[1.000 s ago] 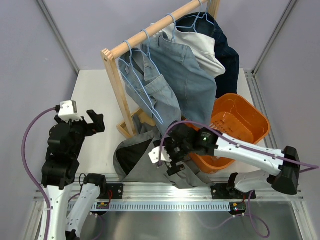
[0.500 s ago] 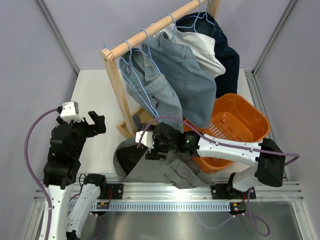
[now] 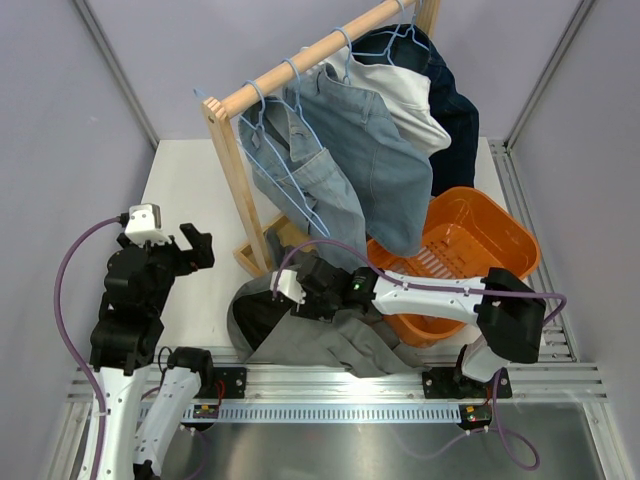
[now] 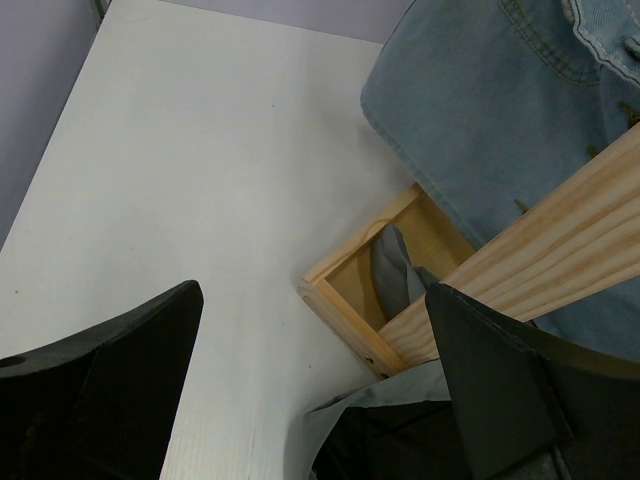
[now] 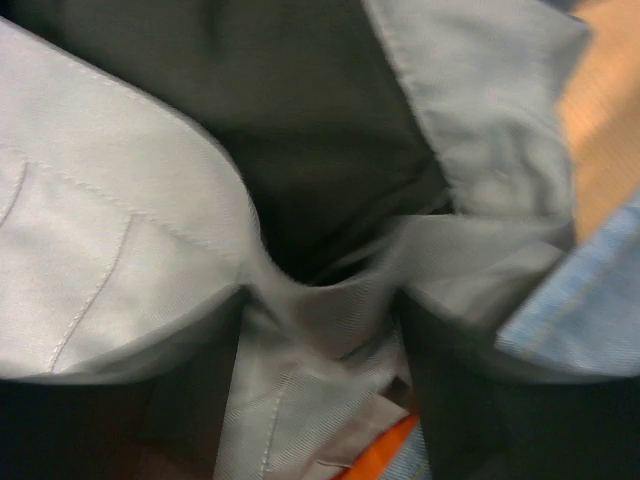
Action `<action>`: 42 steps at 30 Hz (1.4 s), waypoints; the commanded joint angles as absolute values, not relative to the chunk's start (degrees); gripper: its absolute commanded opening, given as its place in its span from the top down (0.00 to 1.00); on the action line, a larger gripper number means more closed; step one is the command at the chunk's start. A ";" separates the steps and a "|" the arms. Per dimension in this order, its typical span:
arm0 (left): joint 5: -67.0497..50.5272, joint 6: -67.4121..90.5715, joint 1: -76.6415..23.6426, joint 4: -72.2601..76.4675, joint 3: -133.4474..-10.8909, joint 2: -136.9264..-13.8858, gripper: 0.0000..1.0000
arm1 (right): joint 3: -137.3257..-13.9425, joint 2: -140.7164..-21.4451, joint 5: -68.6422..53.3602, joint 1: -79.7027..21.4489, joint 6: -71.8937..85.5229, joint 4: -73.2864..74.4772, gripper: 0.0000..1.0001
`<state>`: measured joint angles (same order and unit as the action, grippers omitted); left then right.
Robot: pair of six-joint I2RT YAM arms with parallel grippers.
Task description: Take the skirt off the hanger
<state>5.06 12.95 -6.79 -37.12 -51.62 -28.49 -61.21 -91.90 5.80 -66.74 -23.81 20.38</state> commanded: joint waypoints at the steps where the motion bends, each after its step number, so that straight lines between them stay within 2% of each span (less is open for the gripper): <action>1: 3.96 12.48 -6.86 -34.19 -52.29 -28.56 0.01 | -62.31 -92.02 1.07 -66.97 -21.45 20.47 0.47; 4: 3.96 12.39 -6.94 -34.28 -52.38 -28.74 0.01 | -62.40 -90.45 -4.82 -67.06 -21.97 23.01 0.70; 5: 3.87 12.48 -6.86 -34.19 -52.30 -28.74 0.01 | -62.40 -89.05 -7.01 -66.97 -22.15 23.55 0.83; 8: 3.52 13.01 -6.94 -33.66 -51.94 -28.83 0.01 | -63.19 -86.32 -10.88 -66.97 -23.55 26.53 1.00; 13: 3.08 13.10 -6.94 -33.57 -52.20 -29.09 0.01 | -67.13 -82.54 -19.74 -66.89 -28.29 36.26 1.00; 20: 3.78 11.78 -6.86 -34.28 -53.96 -29.44 0.01 | -72.50 -73.67 -32.59 -66.97 -46.98 53.07 1.00; 25: 4.31 10.81 -6.86 -34.28 -55.11 -29.71 0.01 | -79.25 -69.27 -34.02 -66.89 -51.68 61.42 1.00; 30: 4.75 9.85 -6.86 -33.93 -56.16 -30.32 0.01 | -89.71 -65.74 -34.01 -61.63 -50.36 61.35 1.00; 36: 6.15 7.47 -6.86 -32.70 -57.74 -31.99 0.01 | -113.07 -67.15 -34.28 -49.77 -46.06 59.42 1.00; 42: 6.94 6.07 -6.94 -30.32 -58.45 -34.01 0.01 | -121.63 -66.18 -29.89 -44.30 -44.82 55.47 1.00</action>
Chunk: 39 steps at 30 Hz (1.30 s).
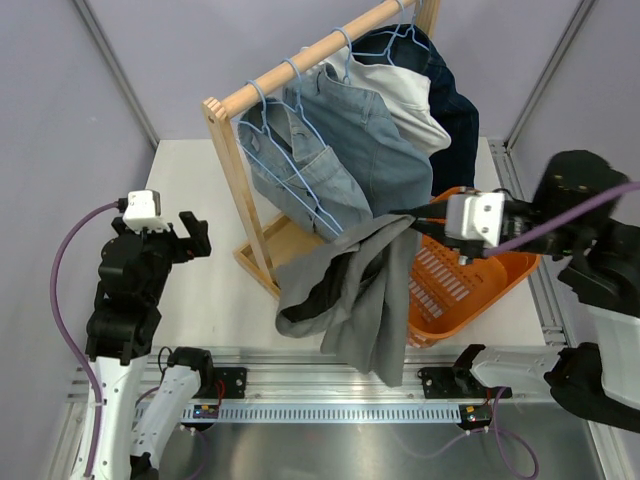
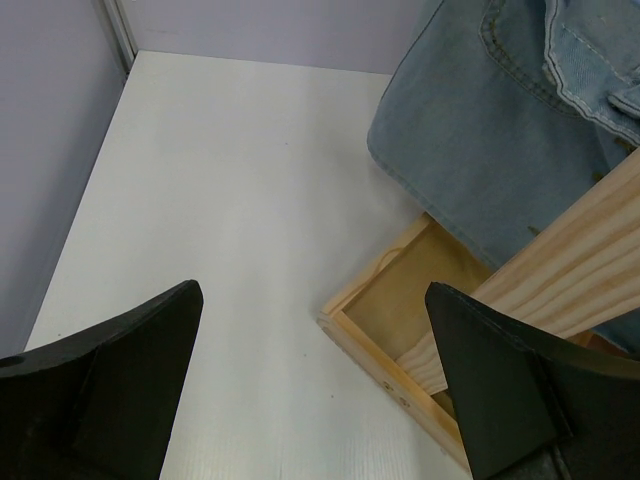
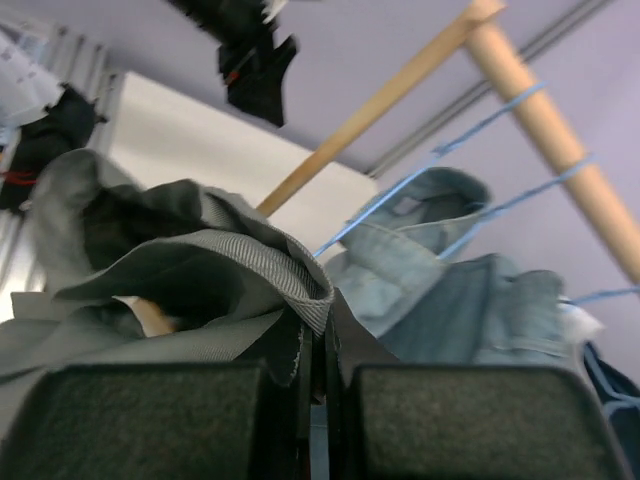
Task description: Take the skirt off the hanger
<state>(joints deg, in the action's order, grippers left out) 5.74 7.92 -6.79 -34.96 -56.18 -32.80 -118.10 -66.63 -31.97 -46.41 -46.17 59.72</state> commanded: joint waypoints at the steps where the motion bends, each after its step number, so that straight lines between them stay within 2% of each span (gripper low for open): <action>1: 6.77 5.98 -6.86 -29.80 -58.45 -34.27 0.01 | -123.47 -66.09 -28.40 -42.90 -44.91 54.85 1.00; 9: 5.36 5.71 -6.86 -28.04 -58.62 -36.91 0.01 | -129.72 -66.01 -16.19 -35.34 -43.51 45.64 1.00; 16: 4.66 5.80 -6.86 -26.55 -58.10 -37.26 0.01 | -128.50 -65.48 1.63 -29.62 -40.96 32.71 1.00; 23: 4.22 5.19 -6.94 -26.19 -57.92 -37.18 0.01 | -127.97 -66.80 5.89 -24.70 -41.05 29.53 1.00; 29: 4.04 5.01 -6.86 -26.28 -57.13 -35.86 0.01 | -118.06 -62.24 3.43 -17.86 -37.01 29.53 1.00; 39: 3.25 5.28 -6.86 -25.75 -56.16 -35.16 0.01 | -86.17 -54.05 -4.12 -13.63 -29.63 31.73 1.00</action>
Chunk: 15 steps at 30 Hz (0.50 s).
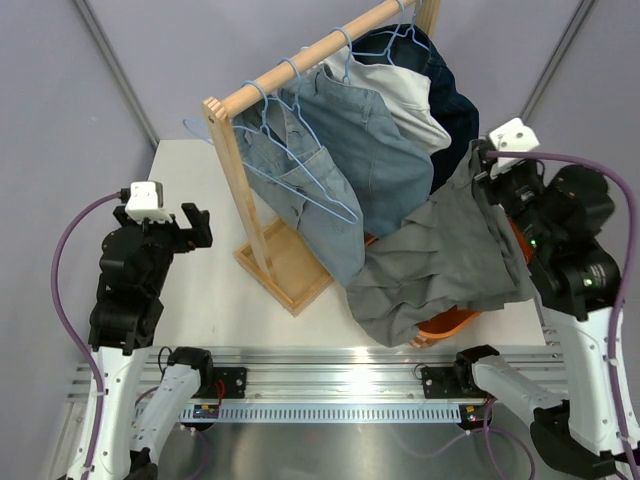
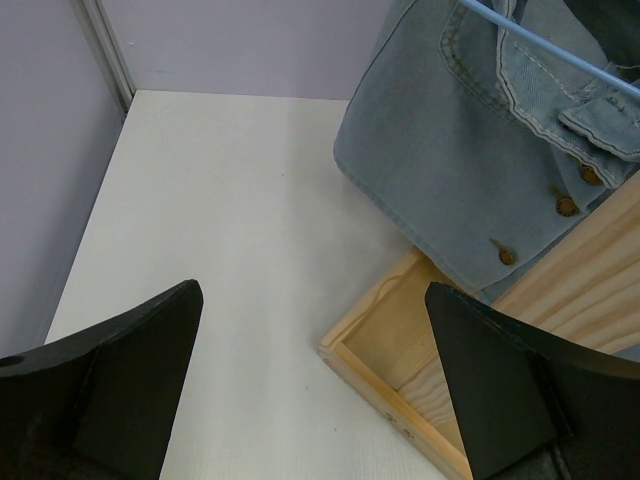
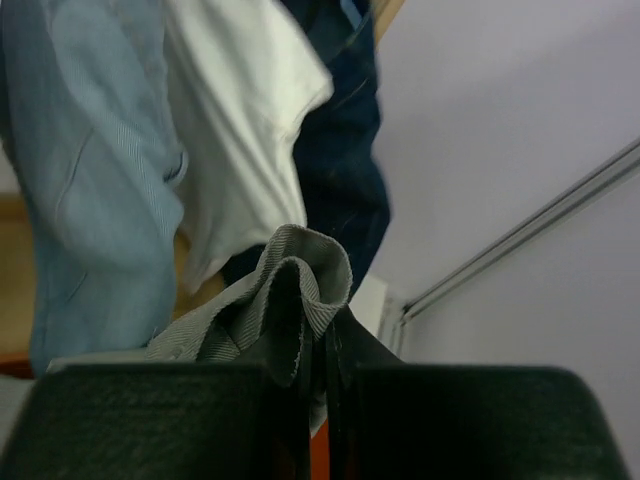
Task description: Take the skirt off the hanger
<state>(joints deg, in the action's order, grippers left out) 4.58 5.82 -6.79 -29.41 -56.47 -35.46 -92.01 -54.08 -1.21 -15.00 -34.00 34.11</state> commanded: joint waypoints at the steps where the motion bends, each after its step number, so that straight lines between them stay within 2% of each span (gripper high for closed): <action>1: 3.16 5.10 -6.86 -26.19 -56.16 -35.07 0.01 | -84.83 -54.49 -4.39 -13.10 -27.10 31.90 1.00; 8: 3.34 5.27 -6.94 -28.21 -54.94 -32.79 0.01 | -70.42 -56.25 -11.06 -10.72 -19.78 35.32 1.00; 10: 3.51 5.89 -6.86 -28.82 -54.58 -32.17 0.01 | -64.88 -55.20 -17.18 -10.72 -20.47 37.34 0.99; 12: 3.69 6.15 -6.94 -29.18 -54.14 -31.56 0.01 | -61.46 -54.58 -24.04 -10.72 -22.75 42.61 0.90; 13: 3.78 6.24 -6.94 -29.35 -53.97 -31.47 0.01 | -60.83 -54.15 -25.39 -10.72 -25.11 44.45 0.79; 15: 4.04 6.24 -6.94 -29.53 -53.79 -31.38 0.01 | -60.29 -53.53 -26.36 -10.64 -26.62 47.98 0.65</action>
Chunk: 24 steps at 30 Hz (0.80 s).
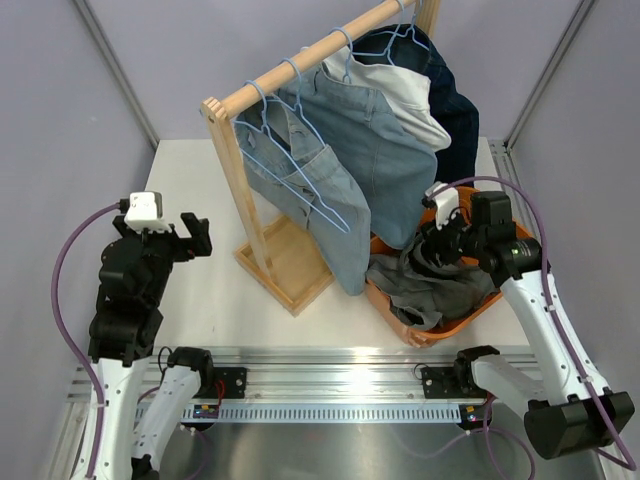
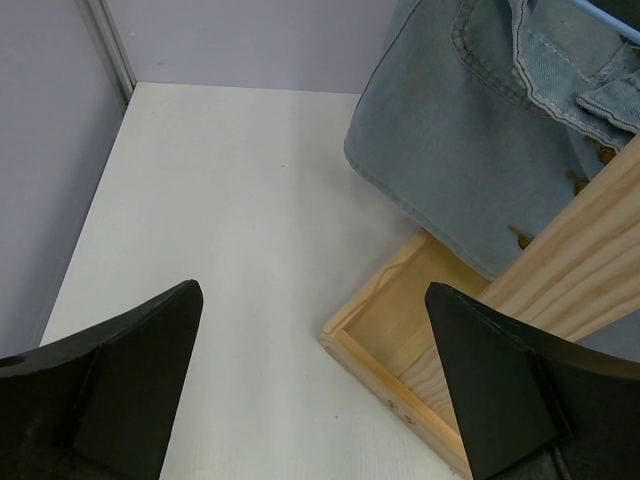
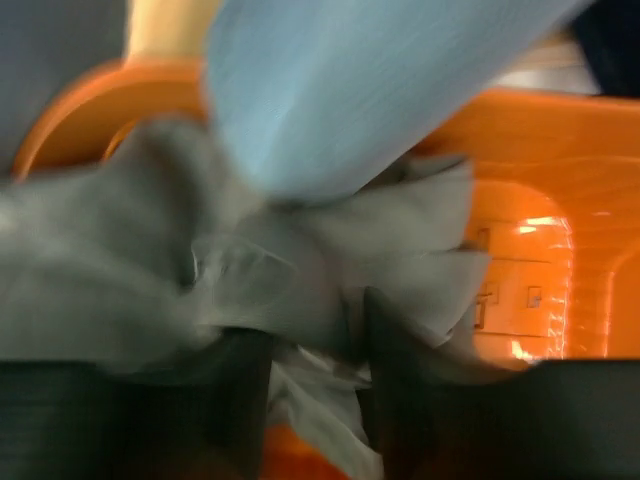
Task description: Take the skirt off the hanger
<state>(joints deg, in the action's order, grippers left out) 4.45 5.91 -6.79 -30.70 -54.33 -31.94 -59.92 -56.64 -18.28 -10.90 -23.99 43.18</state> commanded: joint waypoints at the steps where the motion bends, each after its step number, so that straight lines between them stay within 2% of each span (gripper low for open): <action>1: 3.96 6.24 -6.86 -29.53 -53.88 -31.46 0.01 | -60.73 -53.00 -27.15 -10.37 -28.63 49.21 0.49; 3: 3.61 6.24 -6.94 -29.36 -53.79 -32.07 0.01 | -63.27 -52.39 -30.39 -8.79 -31.27 53.25 0.24; 4: 3.52 6.24 -6.86 -29.27 -53.96 -32.25 0.01 | -64.41 -52.38 -31.45 -8.18 -31.81 54.57 0.01; 8: 2.20 6.85 -6.86 -28.92 -55.10 -33.75 0.01 | -73.79 -53.87 -35.94 -5.11 -33.22 63.17 0.01; 12: 0.71 7.82 -6.94 -29.09 -57.12 -34.89 0.01 | -81.99 -55.80 -37.63 -3.95 -25.88 65.83 0.01; 13: 0.53 8.00 -6.86 -29.09 -57.91 -35.07 0.01 | -83.39 -56.16 -35.62 -3.96 -23.32 64.35 0.00; 17: 0.44 10.19 -6.86 -28.92 -59.15 -35.42 0.01 | -91.39 -58.71 -14.31 -3.87 -10.92 60.65 0.01; 24: 0.35 12.83 -6.86 -28.74 -59.76 -35.51 0.01 | -100.19 -62.40 6.75 -3.43 1.99 56.34 0.01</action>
